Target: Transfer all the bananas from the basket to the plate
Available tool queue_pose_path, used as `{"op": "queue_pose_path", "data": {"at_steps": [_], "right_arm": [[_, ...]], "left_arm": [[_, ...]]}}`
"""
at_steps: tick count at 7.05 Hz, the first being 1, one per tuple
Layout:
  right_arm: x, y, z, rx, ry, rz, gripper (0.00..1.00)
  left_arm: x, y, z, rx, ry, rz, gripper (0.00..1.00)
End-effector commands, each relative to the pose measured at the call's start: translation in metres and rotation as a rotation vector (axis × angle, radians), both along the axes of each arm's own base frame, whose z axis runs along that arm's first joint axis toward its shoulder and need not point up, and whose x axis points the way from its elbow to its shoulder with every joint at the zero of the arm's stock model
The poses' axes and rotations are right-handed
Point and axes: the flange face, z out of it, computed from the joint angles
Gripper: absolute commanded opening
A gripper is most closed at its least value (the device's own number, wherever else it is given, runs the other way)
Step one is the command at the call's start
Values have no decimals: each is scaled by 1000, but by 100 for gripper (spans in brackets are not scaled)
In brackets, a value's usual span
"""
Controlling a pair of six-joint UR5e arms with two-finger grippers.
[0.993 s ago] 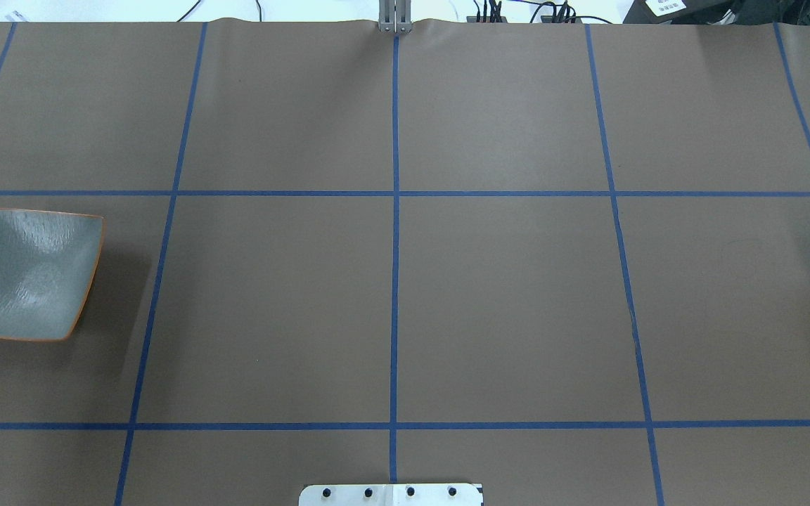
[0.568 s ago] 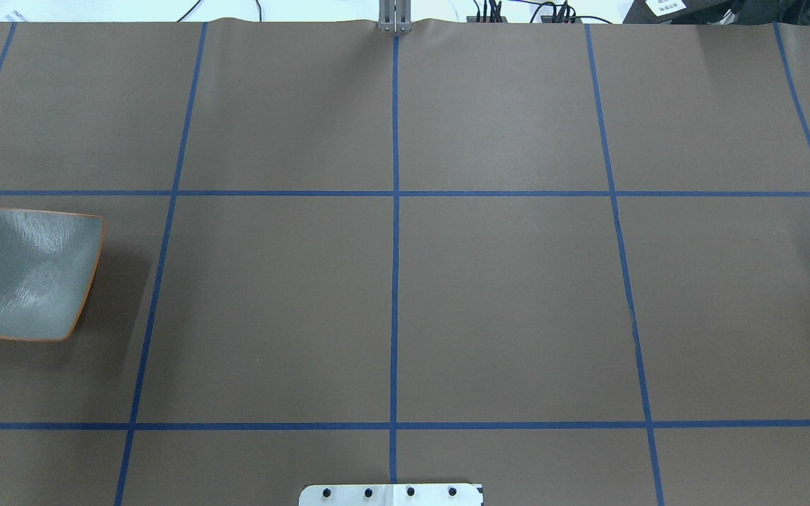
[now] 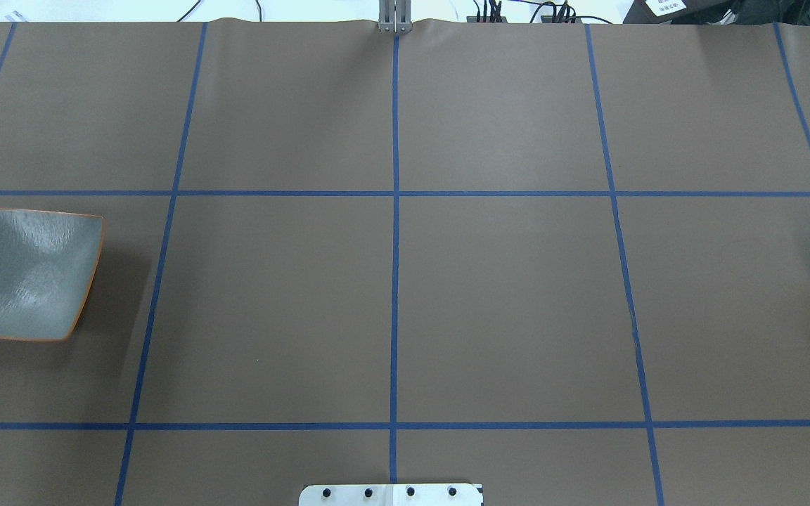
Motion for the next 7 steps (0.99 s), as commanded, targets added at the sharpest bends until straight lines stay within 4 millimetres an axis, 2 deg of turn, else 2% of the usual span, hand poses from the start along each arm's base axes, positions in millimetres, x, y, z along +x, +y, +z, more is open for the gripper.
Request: {"op": "queue_pose_path", "data": {"at_steps": [1, 4, 5, 6, 7], "right_arm": [[-4, 0, 1, -5, -10, -3, 69], [-5, 1, 3, -9, -10, -5, 46], [-5, 3, 6, -8, -10, -18, 33], [-4, 2, 7, -7, -8, -23, 14], [-5, 1, 5, -3, -8, -23, 0]], "left_arm": [[0, 0, 0, 0, 0, 0, 100], [0, 0, 0, 0, 0, 0, 100], [0, 0, 0, 0, 0, 0, 100], [0, 0, -1, 2, 0, 0, 100], [0, 0, -1, 0, 0, 0, 100]]}}
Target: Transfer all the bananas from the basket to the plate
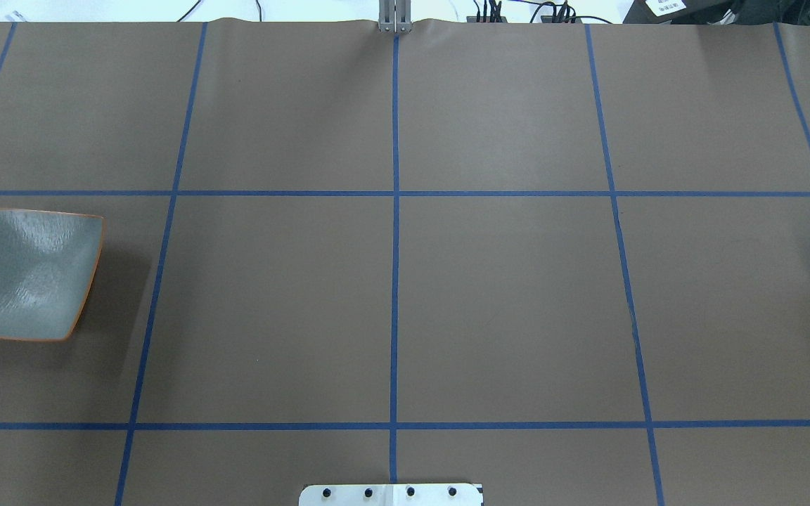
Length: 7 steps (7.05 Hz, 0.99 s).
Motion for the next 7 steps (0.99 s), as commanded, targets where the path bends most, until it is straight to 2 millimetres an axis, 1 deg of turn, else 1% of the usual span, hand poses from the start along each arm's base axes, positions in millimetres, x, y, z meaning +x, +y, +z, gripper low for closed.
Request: {"op": "queue_pose_path", "data": {"at_steps": [1, 4, 6, 7], "right_arm": [[-1, -3, -6, 16, -4, -3, 0], [-1, -7, -17, 33, -29, 5, 0], [14, -7, -20, 35, -37, 38, 0], [21, -6, -25, 43, -37, 51, 0]], "left_arm": [[0, 0, 0, -1, 0, 0, 100], [0, 1, 1, -5, 0, 0, 100], [0, 1, 1, -5, 0, 0, 100], [0, 0, 1, -5, 1, 0, 100]]}}
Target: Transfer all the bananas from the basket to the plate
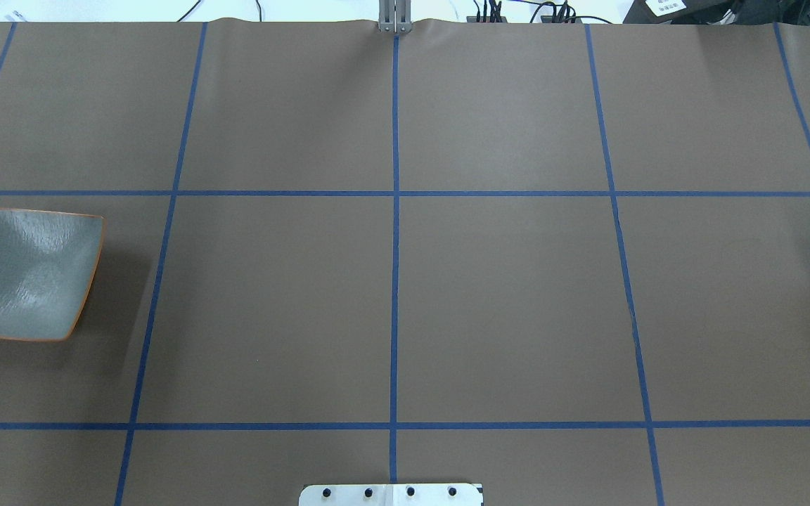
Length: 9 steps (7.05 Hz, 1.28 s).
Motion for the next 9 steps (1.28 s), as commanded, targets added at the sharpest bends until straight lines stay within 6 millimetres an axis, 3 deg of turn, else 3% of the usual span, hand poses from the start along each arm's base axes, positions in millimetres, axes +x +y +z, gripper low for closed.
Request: {"op": "queue_pose_path", "data": {"at_steps": [1, 3, 5, 8, 9], "right_arm": [[21, 1, -7, 18, -4, 31, 0], [55, 2, -16, 56, -5, 70, 0], [75, -13, -64, 87, 3, 128, 0], [78, -101, -165, 34, -12, 408, 0], [42, -125, -197, -22, -125, 465, 0]], "left_arm": [[0, 0, 0, -2, 0, 0, 100], [0, 0, 0, -3, 1, 0, 100], [0, 0, 0, -1, 1, -1, 100], [0, -1, -6, 3, 3, -10, 100], [0, -7, -15, -1, 10, -37, 100]]}}
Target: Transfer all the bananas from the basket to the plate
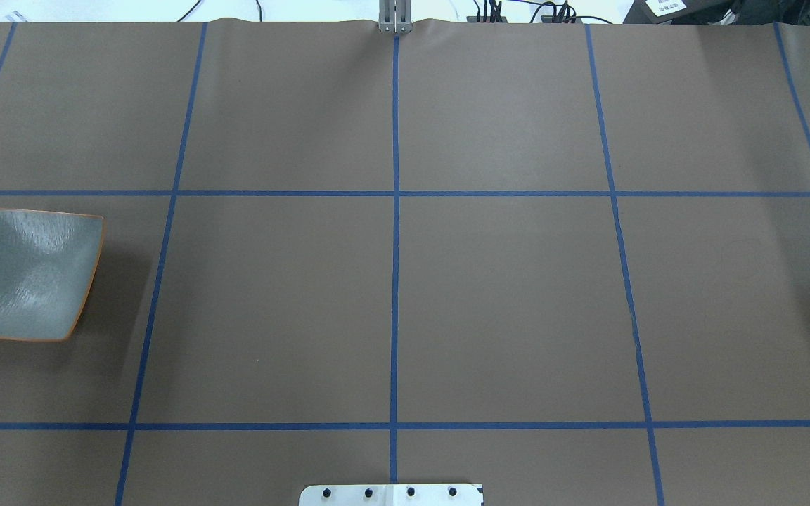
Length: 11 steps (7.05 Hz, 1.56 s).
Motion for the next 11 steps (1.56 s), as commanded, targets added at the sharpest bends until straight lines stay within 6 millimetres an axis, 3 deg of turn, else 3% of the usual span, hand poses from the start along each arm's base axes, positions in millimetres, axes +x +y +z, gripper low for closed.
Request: {"op": "queue_pose_path", "data": {"at_steps": [1, 3, 4, 5, 6, 7, 8, 9, 11], "right_arm": [[-69, -52, -78, -100, -213, 148, 0], [-190, -69, -165, -212, -328, 189, 0], [-246, -63, -217, -253, -363, 208, 0], [-293, -50, -264, -291, -395, 223, 0], [-326, -37, -305, -330, -428, 249, 0], [-353, -17, -333, -368, -451, 261, 0], [-373, -9, -363, -389, -479, 275, 0], [-396, 8, -381, -412, -532, 288, 0], [-444, 42, -405, -446, -634, 330, 0]], "left_arm": [[0, -13, -15, 7, 8, -26, 100], [5, -29, -36, 34, 72, -20, 100], [13, -44, -59, -7, 143, -74, 100], [39, -62, -93, -58, 219, -106, 100], [74, -76, -121, -74, 266, -110, 100], [103, -93, -159, -99, 316, -152, 100], [126, -105, -200, -124, 363, -187, 100], [149, -111, -232, -165, 425, -166, 100], [221, -107, -300, -245, 529, -159, 100]]}}
